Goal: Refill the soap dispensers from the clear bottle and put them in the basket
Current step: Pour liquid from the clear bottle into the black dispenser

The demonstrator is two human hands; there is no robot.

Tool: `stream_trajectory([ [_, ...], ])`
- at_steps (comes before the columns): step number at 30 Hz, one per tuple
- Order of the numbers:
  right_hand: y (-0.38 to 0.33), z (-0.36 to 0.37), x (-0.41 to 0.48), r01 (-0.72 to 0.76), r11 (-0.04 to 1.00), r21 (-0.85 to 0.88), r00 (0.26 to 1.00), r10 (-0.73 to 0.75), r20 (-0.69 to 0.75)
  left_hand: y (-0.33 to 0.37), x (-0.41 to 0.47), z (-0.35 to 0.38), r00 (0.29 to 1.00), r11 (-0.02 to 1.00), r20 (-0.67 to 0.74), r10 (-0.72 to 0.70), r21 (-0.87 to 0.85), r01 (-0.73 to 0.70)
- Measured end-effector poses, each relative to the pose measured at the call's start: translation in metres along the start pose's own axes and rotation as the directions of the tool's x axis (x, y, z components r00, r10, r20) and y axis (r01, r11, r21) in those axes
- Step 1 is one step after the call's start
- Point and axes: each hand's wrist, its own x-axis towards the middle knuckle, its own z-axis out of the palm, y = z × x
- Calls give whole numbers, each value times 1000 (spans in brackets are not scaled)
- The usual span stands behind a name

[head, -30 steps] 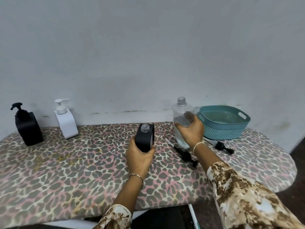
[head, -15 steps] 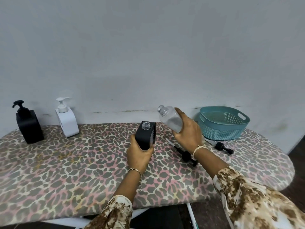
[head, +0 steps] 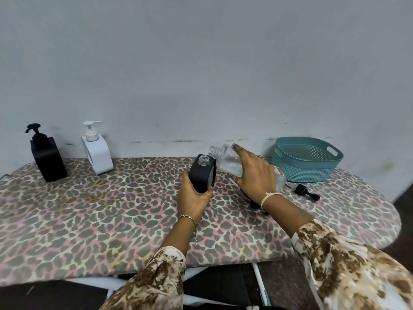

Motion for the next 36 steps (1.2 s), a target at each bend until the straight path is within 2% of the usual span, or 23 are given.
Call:
stream_trajectory([
  [11, -1, 0, 6, 43, 996, -78, 999, -41, 36, 3, 3, -6, 999, 1000, 51, 9, -4, -9],
  [36, -9, -34, 11, 139, 975, -176, 990, -131, 57, 4, 3, -6, 999, 998, 36, -28, 55, 26],
])
